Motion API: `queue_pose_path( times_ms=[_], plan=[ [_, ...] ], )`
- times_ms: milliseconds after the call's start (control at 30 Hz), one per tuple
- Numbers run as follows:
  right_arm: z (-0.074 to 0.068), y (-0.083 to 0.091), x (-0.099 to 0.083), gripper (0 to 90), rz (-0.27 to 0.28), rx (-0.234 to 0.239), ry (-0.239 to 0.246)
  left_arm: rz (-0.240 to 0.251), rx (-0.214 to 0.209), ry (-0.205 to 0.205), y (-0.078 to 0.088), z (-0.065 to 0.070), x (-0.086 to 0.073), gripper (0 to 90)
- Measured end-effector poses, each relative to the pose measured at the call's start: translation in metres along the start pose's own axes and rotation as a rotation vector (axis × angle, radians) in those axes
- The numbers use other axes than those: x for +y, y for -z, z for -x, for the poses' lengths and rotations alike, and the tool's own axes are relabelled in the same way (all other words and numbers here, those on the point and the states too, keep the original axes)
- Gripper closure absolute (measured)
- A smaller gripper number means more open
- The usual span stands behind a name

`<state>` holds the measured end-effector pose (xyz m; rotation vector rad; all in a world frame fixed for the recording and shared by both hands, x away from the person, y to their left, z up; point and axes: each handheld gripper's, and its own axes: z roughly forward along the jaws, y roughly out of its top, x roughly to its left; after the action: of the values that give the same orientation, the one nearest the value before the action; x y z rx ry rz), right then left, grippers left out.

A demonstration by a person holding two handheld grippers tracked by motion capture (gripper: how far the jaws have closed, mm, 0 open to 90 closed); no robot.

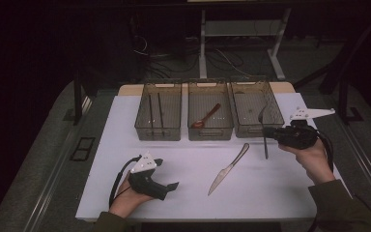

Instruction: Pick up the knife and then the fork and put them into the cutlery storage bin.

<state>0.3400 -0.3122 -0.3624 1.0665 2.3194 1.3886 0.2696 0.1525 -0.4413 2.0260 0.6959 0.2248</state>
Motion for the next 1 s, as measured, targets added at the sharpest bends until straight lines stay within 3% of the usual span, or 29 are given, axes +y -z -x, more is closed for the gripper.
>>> queue_pose_path(
  times_ms=[500,767,1000],
  plan=[
    [0.023,0.002,0.042,83.9,0.114,-0.071,-0.014,0.002,0.001,0.0,0.001,0.0,0.0,0.0],
    [0.045,-0.004,0.071,83.9,0.115,-0.152,0.0,0.003,-0.002,0.0,0.001,0.0,0.0,0.0],
    [0.069,-0.02,0.077,83.9,0.065,-0.204,-0.023,0.009,-0.004,0.003,0.001,0.0,-0.001,0.0]
  ],
)
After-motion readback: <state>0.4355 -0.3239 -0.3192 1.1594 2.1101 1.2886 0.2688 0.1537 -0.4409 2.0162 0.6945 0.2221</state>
